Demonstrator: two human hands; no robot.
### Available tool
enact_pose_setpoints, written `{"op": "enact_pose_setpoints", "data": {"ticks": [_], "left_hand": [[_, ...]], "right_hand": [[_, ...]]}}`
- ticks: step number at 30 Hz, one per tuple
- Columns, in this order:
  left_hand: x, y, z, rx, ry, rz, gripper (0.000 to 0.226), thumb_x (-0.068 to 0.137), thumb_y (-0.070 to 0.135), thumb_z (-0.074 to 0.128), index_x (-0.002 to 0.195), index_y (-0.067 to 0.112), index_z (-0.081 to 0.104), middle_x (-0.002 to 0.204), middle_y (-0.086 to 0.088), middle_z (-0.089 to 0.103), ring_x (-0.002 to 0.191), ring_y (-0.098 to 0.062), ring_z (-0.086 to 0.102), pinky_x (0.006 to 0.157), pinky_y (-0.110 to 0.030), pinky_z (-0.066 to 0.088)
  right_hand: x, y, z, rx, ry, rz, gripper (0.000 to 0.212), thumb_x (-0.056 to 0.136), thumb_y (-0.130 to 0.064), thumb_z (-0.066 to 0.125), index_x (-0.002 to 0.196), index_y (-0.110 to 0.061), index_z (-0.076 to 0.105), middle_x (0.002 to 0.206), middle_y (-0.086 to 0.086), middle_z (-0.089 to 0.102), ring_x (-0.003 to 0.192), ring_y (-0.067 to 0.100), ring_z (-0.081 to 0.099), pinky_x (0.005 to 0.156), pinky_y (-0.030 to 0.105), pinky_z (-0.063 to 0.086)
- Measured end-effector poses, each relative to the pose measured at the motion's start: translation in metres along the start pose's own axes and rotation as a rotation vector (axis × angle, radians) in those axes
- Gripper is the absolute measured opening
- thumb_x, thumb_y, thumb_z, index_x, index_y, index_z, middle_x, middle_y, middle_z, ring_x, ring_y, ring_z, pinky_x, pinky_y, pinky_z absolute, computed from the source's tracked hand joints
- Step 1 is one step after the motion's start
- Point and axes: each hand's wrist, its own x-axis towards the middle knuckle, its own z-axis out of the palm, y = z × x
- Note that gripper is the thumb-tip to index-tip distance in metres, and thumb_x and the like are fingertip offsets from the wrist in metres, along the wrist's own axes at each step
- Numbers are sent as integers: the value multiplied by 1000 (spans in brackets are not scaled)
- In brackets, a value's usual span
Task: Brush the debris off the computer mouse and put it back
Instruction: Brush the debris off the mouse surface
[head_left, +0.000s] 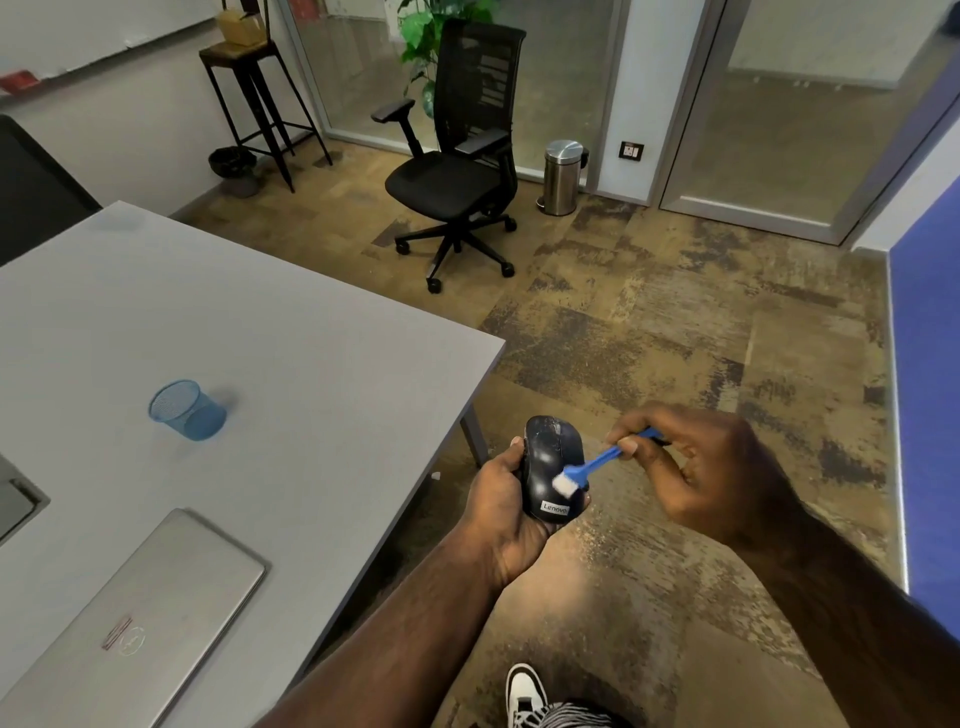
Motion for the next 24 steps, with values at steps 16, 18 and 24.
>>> {"op": "enact_pose_setpoints", "data": {"ticks": [16,18,24], "left_hand": [[-3,0,2,18,-30,-9,57,102,43,29,125,-1,57,97,-22,65,75,-31,63,63,-37,56],[-3,-1,2,18,-34,-3,56,103,42,29,124,-2,57,96,-22,65,76,-32,63,63,-36,56],[-3,-1,0,15,-89,-7,54,102,43,27,121,2,57,96,-22,66,80,-34,62,65,-37,57]], "right_hand": [[3,0,4,-31,105,51,13,89,-12,63,97,-15,72,80,-11,71,71,6,70,56,29,57],[5,1,4,-43,118,66,12,91,-11,63,98,-15,72,80,-8,72,70,9,71,56,32,58],[8,-5,3,1,37,17,11,89,-17,61,94,-18,71,81,-19,68,69,-5,64,54,22,51]]}}
